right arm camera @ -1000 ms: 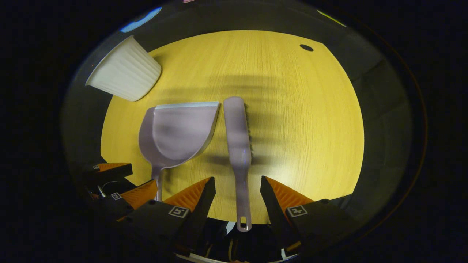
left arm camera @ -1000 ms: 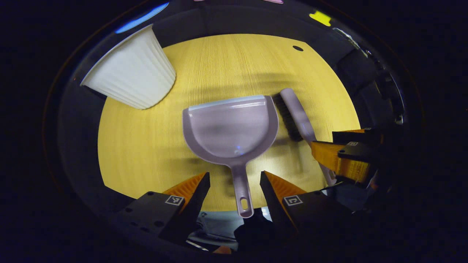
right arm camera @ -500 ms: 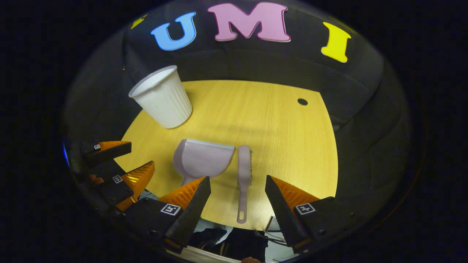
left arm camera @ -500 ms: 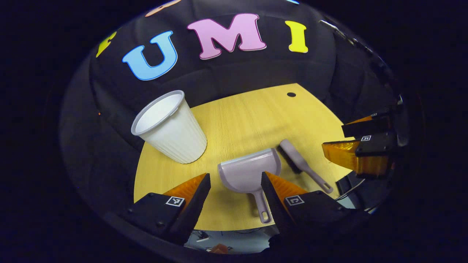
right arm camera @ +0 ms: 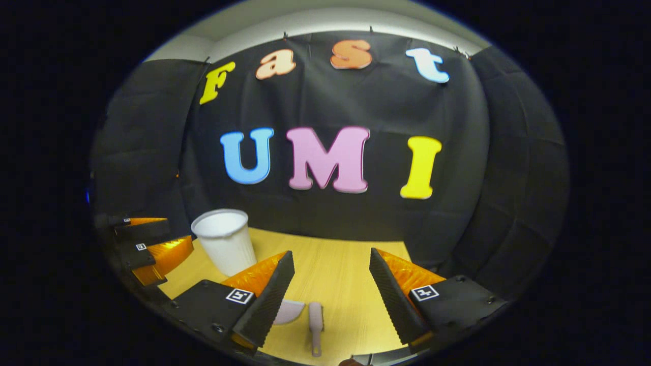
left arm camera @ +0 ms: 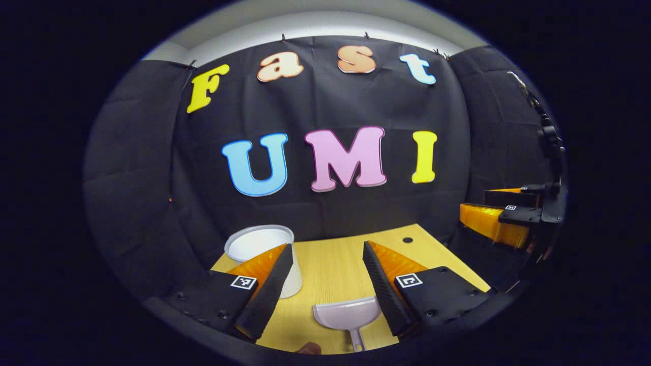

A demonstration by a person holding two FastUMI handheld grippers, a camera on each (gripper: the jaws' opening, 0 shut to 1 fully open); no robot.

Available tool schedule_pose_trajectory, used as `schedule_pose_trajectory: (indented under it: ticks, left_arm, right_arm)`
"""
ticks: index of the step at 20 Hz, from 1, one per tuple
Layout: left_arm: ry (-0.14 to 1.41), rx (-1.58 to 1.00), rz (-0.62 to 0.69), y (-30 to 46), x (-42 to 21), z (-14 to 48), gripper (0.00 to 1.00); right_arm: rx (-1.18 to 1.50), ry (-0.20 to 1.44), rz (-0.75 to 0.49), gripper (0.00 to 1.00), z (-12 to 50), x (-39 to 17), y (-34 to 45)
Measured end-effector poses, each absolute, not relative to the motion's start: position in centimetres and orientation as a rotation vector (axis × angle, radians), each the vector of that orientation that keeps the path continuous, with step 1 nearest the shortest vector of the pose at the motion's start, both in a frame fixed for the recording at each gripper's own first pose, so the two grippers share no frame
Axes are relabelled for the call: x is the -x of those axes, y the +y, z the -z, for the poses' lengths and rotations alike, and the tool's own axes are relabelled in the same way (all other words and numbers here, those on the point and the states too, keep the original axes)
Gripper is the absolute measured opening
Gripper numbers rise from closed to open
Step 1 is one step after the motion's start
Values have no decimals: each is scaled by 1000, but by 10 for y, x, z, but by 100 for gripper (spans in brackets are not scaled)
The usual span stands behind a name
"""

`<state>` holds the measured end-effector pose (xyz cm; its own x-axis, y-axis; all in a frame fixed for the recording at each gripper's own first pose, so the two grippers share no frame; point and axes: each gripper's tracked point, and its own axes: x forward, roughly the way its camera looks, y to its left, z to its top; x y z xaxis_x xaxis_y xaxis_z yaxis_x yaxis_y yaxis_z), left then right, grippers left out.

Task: Pick up the small broom and dustpan from the desktop, sweep the trash into the dustpan with the broom, and then empty the trash into the garbage bin.

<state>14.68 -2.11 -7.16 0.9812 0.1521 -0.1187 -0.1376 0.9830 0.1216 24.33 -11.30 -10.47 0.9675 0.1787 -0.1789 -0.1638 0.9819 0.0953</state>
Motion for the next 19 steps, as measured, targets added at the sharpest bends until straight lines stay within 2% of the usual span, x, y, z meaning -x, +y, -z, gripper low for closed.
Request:
schedule_pose_trajectory:
  ticks: [4,8,10,13,17,19]
  left_arm:
    - [-2,-58,-116,-22,-113,39,80]
    - [-21,-35,-99,-28,-103,28,80]
    - [-25,-33,-122,-25,-96,24,80]
    - [-28,-69,-156,-17,-86,22,80]
    - [-17,-72,-159,-16,-83,22,80]
    - [-7,-67,-165,-15,-83,25,80]
  right_arm:
    - [-50,46,-182,96,73,-214,-115]
    - [11,-52,-162,95,56,-190,-107]
    - [-3,-55,-150,94,43,-177,-102]
    - [-25,-46,-130,98,45,-174,-105]
    - [-48,-29,-113,95,49,-168,-104]
    - [-51,-24,-108,98,51,-167,-102]
